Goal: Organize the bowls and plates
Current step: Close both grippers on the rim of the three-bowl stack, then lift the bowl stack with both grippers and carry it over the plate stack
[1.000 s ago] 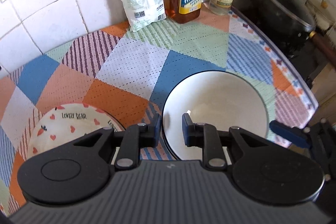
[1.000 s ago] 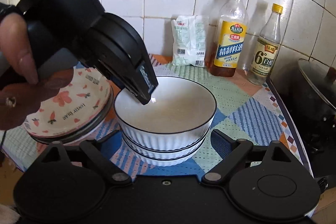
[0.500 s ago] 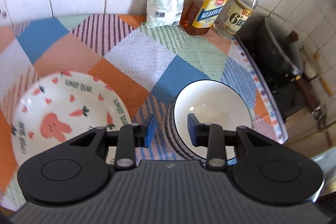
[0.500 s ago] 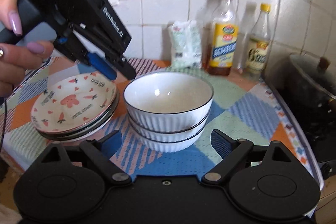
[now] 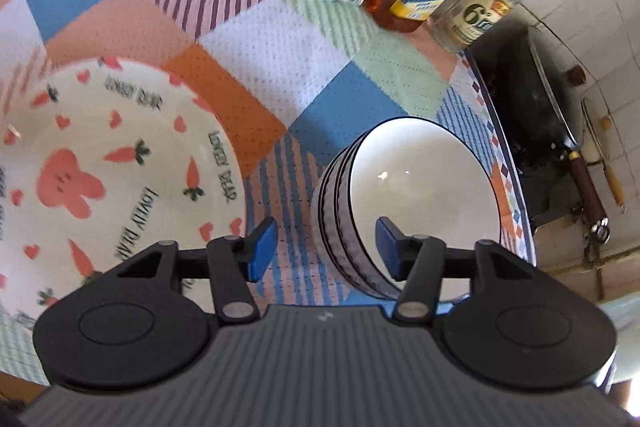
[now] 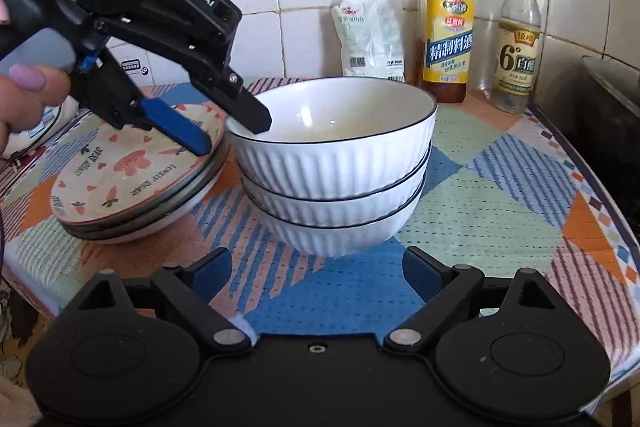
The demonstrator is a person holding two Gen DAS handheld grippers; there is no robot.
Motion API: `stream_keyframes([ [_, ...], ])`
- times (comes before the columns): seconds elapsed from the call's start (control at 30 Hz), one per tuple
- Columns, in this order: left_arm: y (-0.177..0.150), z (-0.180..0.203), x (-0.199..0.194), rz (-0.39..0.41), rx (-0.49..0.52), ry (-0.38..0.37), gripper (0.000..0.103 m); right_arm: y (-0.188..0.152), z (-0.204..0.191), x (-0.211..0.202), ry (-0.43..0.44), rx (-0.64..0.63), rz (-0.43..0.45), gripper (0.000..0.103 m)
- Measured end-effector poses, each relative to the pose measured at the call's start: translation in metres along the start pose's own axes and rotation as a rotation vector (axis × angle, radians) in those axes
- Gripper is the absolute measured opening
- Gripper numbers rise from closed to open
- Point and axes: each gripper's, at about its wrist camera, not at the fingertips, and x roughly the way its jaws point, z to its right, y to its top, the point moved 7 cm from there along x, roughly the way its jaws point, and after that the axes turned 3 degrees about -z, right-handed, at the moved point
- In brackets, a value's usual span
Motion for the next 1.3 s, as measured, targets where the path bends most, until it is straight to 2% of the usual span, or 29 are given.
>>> stream_keyframes([
  [0.2,0.003,-0.002,0.022,-0.051,-0.013,0.008,0.057,0.002,0.003,0.023,0.04,0.014,0.007,0.095],
  [0.33,0.003,0.004,0.031,-0.097,0.014,-0.041,0.053,0.001,0.006,0.034,0.025,0.04,0.044,0.095],
  [0.43,0.002,0.005,0.033,-0.081,0.038,-0.007,0.05,-0.001,0.006,0.038,-0.023,0.083,0.088,0.099],
  [0.5,0.002,0.006,0.033,-0.069,0.032,-0.016,0.047,-0.003,0.003,0.038,-0.04,0.092,0.112,0.099],
  [0.7,-0.003,0.008,0.033,-0.02,0.013,-0.035,0.045,0.003,0.004,0.043,-0.023,0.087,0.117,0.1],
  [0.83,-0.001,0.006,0.032,0.014,0.002,-0.034,0.04,0.008,0.006,0.048,-0.017,0.101,0.114,0.101],
  [1.0,-0.002,0.005,0.032,0.015,0.014,-0.037,0.04,0.009,0.007,0.05,-0.002,0.101,0.121,0.101],
  [1.13,-0.003,0.014,0.032,0.007,0.091,-0.003,0.042,0.01,0.009,0.051,0.012,0.095,0.116,0.101],
  [1.3,-0.004,0.016,0.033,-0.001,0.119,0.008,0.043,0.012,0.009,0.053,0.01,0.08,0.108,0.101],
])
